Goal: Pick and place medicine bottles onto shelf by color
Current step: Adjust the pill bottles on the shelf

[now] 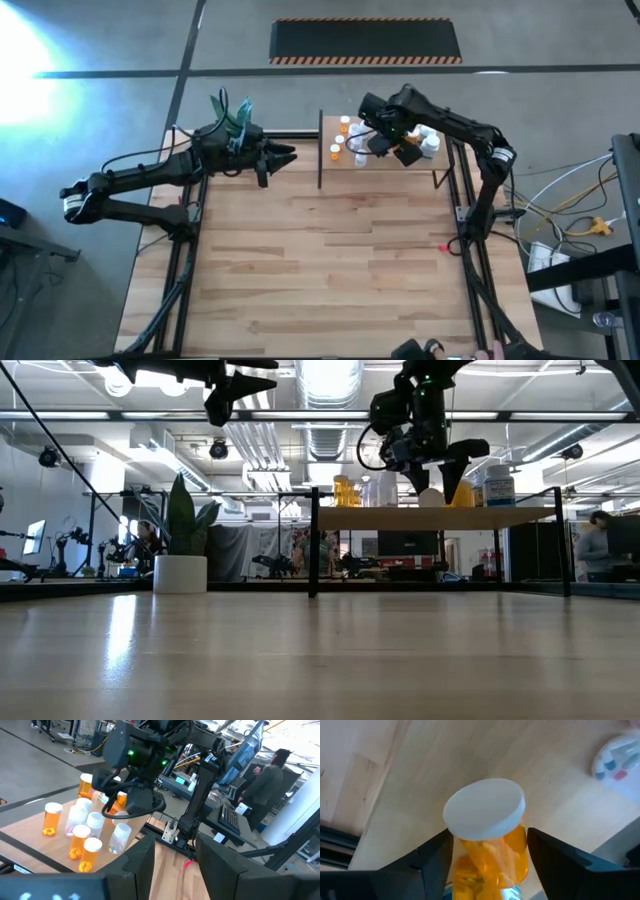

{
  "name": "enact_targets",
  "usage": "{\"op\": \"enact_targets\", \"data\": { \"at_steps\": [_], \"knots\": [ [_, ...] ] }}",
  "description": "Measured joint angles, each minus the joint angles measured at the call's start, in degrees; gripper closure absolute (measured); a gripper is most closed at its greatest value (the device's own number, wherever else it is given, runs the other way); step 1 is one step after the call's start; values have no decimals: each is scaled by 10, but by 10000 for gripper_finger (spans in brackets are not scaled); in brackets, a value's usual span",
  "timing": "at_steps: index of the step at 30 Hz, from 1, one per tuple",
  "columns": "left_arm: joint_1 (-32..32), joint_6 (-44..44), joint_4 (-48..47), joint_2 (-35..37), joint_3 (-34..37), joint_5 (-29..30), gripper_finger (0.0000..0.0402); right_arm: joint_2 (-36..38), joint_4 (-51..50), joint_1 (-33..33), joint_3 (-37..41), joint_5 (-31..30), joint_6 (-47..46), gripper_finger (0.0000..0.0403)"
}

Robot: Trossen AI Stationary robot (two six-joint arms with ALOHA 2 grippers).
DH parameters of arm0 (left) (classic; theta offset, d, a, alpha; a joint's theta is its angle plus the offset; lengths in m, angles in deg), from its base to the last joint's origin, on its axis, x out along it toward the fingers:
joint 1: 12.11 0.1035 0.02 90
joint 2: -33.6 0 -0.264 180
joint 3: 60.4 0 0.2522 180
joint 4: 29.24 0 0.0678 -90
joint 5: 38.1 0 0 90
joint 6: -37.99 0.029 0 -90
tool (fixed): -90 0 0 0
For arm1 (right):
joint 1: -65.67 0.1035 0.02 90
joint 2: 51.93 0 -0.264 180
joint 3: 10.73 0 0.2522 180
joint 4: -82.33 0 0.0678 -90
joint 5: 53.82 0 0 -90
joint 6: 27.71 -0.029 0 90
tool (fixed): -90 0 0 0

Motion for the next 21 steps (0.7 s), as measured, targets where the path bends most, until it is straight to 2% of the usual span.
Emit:
{"op": "enact_targets", "data": {
  "at_steps": [5, 11, 17, 21],
  "knots": [
    [0, 0, 5, 0, -1, -1, 275, -3, 8, -1, 0, 10, -13, 190],
    [0, 0, 8, 0, 0, -1, 275, 5, 14, -1, 0, 49, -74, 225],
    [0, 0, 11, 0, 0, -1, 275, 34, 34, 0, 0, 80, -140, 230],
    [0, 0, 12, 0, 0, -1, 275, 80, 42, -3, 0, 106, -204, 230]
  ]
}}
